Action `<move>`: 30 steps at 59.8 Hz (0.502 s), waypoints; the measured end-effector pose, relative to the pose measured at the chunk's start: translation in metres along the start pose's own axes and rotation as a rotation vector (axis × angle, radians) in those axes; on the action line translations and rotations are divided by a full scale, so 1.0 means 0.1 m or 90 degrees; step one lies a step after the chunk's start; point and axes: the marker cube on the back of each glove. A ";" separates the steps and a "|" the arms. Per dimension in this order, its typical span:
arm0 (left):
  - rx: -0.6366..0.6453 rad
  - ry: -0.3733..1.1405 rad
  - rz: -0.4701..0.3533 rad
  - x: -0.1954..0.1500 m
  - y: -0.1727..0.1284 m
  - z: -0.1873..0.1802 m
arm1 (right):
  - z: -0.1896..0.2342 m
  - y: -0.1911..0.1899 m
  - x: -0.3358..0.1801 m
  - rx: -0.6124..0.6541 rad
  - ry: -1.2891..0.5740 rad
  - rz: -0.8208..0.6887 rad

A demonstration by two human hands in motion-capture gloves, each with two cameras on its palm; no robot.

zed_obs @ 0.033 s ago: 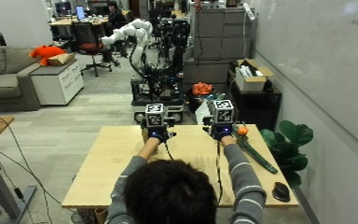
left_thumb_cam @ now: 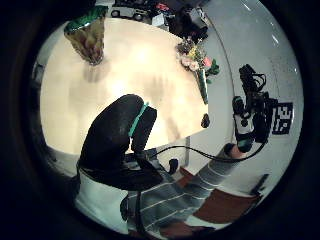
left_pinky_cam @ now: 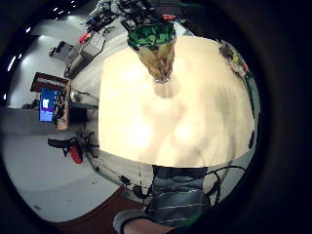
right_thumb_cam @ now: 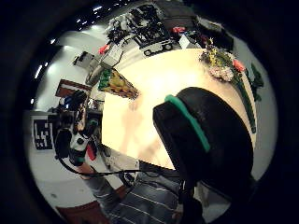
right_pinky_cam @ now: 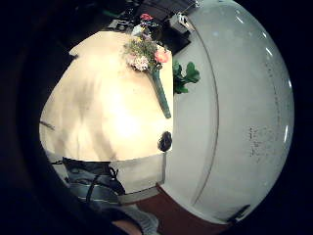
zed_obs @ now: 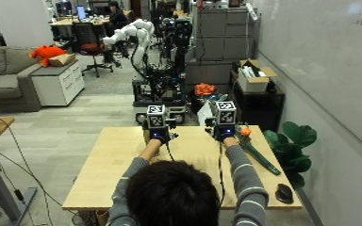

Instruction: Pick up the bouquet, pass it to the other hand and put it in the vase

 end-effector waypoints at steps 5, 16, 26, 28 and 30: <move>0.015 0.009 -0.002 -0.03 0.09 -0.08 | 0.13 -0.11 0.00 -0.024 -0.030 -0.016; 0.004 0.014 -0.002 -0.06 -0.04 -0.06 | 0.13 -0.18 0.09 -0.027 -0.046 -0.006; 0.011 0.035 0.032 0.05 0.04 -0.13 | -0.12 -0.04 0.20 -0.017 -0.011 0.015; 0.008 0.028 0.032 0.06 0.08 -0.14 | -0.10 -0.09 0.23 -0.020 -0.011 0.016; -0.003 0.029 0.041 0.08 -0.01 -0.06 | -0.09 -0.13 0.25 -0.023 -0.009 0.018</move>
